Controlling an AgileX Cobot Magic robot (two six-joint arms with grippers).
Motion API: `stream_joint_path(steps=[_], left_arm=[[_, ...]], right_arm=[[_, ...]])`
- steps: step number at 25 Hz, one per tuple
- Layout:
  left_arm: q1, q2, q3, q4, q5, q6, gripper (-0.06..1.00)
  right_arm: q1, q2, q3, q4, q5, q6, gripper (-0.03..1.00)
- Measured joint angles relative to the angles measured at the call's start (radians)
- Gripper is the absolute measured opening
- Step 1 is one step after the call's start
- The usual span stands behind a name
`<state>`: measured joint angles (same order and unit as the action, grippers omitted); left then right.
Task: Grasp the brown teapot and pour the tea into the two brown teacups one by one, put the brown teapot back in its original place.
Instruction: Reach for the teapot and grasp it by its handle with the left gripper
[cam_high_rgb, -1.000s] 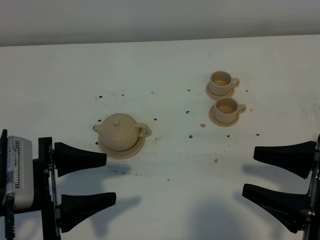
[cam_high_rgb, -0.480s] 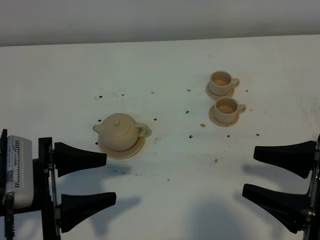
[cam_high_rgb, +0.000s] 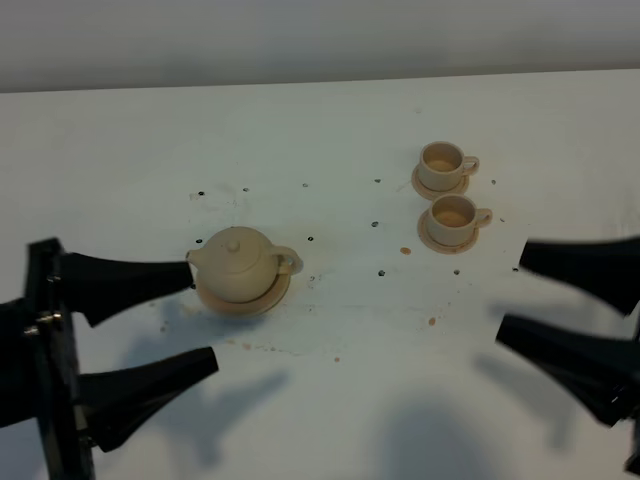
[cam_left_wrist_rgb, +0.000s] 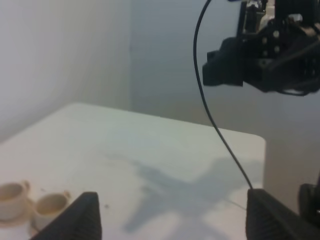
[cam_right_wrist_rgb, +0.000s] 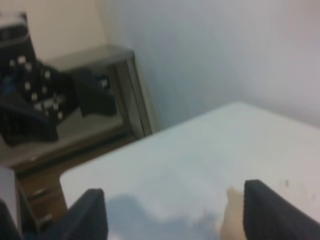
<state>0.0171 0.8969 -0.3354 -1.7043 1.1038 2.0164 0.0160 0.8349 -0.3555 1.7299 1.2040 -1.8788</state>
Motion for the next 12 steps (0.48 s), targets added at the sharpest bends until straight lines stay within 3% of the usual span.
stream_joint_path(steps=[3, 6, 8, 12], left_arm=[[0.000, -0.089, -0.038, 0.000, -0.064, -0.109, 0.57], [0.000, -0.168, -0.093, 0.019, -0.164, -0.279, 0.57], [0.000, -0.210, -0.136, 0.078, -0.231, -0.399, 0.57], [0.000, -0.236, -0.250, 0.300, -0.301, -0.655, 0.57]], right_arm=[[0.000, -0.073, -0.082, 0.002, -0.009, 0.089, 0.56], [0.000, -0.151, -0.150, -0.011, -0.128, 0.200, 0.54], [0.000, -0.201, -0.179, -0.074, -0.233, 0.291, 0.52], [0.000, -0.302, -0.188, -0.247, -0.416, 0.511, 0.48]])
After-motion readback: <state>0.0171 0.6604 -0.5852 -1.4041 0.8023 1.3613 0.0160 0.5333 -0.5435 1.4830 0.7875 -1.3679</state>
